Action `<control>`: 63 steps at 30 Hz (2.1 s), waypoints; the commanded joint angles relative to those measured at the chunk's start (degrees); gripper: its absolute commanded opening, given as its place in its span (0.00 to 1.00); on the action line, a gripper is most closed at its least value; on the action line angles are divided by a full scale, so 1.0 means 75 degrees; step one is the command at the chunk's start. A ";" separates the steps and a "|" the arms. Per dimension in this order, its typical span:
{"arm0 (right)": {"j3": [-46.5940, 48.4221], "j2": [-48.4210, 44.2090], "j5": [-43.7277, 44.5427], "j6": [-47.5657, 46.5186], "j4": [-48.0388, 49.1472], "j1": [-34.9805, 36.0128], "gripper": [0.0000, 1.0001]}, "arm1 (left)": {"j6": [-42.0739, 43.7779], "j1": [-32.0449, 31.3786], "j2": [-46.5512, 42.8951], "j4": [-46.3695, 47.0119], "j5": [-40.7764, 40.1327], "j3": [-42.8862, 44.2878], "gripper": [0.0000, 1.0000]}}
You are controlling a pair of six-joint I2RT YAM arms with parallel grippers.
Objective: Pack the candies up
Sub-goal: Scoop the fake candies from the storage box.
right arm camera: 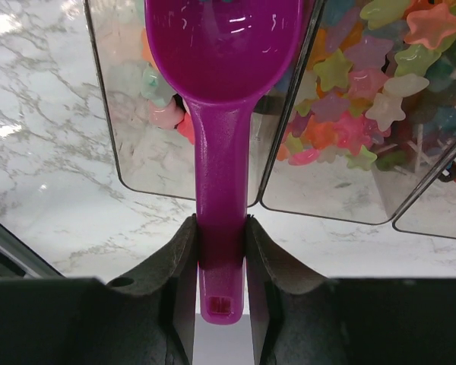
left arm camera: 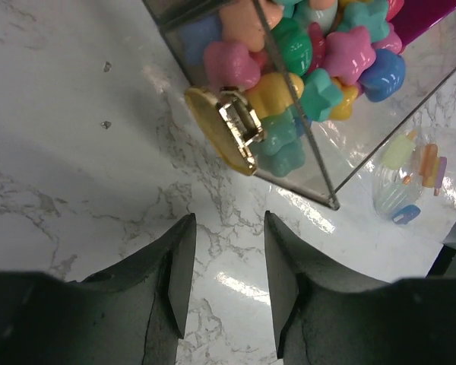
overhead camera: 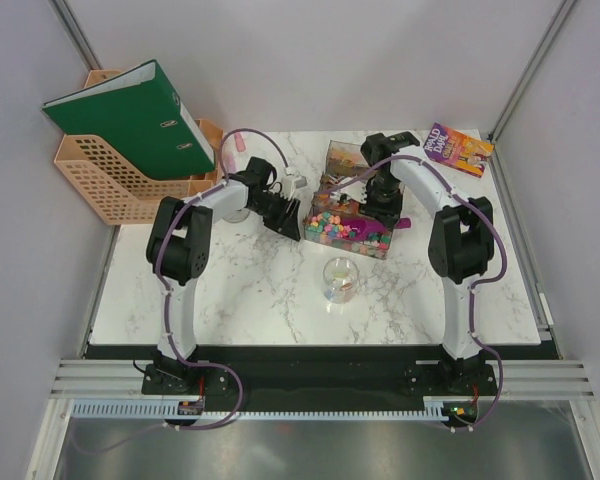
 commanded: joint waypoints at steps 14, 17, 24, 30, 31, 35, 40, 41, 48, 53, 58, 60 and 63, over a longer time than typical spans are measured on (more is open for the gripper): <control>-0.0920 -0.0571 -0.1811 0.1608 0.0461 0.0051 0.01 | -0.0039 -0.0223 0.0337 0.0016 0.0296 0.0523 0.47; -0.0615 -0.0536 -0.1929 0.1971 0.0449 0.0074 0.00 | -0.0015 -0.0294 0.0384 0.0005 0.0331 0.0605 0.47; -0.0355 -0.0442 -0.1859 0.2850 0.0729 0.0238 0.00 | -0.0050 -0.0388 0.0395 0.0005 0.0401 0.0769 0.47; -0.1140 -0.0559 -0.1905 0.3190 0.1374 0.0320 0.01 | -0.0039 -0.0399 0.0255 -0.0007 0.0402 0.0629 0.47; -0.1396 -0.0571 -0.1929 0.3214 0.1514 0.0343 0.00 | -0.0027 -0.0399 0.0232 -0.0007 0.0390 0.0582 0.46; -0.1821 -0.0677 -0.2057 0.3320 0.1890 0.0379 0.01 | 0.0019 -0.0399 0.0126 0.0005 0.0331 0.0477 0.46; -0.1902 -0.0606 -0.2361 0.3297 0.1995 0.0390 0.10 | 0.0066 -0.0399 0.0068 0.0005 0.0261 0.0394 0.46; -0.1938 -0.0618 -0.2409 0.3273 0.2019 0.0379 0.16 | 0.0055 -0.0411 0.0044 -0.0007 0.0226 0.0383 0.46; -0.2511 -0.0758 -0.2737 0.3132 0.2416 0.0391 0.28 | 0.0184 -0.0399 -0.0096 -0.0042 0.0015 0.0219 0.46; -0.2770 -0.0910 -0.3334 0.2887 0.2687 0.0390 0.35 | 0.0324 -0.0364 -0.0237 -0.0206 -0.0149 0.0183 0.46; -0.3192 -0.1239 -0.3839 0.2734 0.3155 0.0391 0.36 | 0.0406 -0.0329 -0.0401 -0.0358 -0.0290 0.0148 0.46; -0.3215 -0.1216 -0.3827 0.2746 0.3226 0.0390 0.39 | 0.0418 -0.0317 -0.0413 -0.0382 -0.0348 0.0148 0.46; -0.3227 -0.1099 -0.3851 0.2746 0.3203 0.0390 0.47 | 0.0442 -0.0329 -0.0413 -0.0405 -0.0372 0.0148 0.46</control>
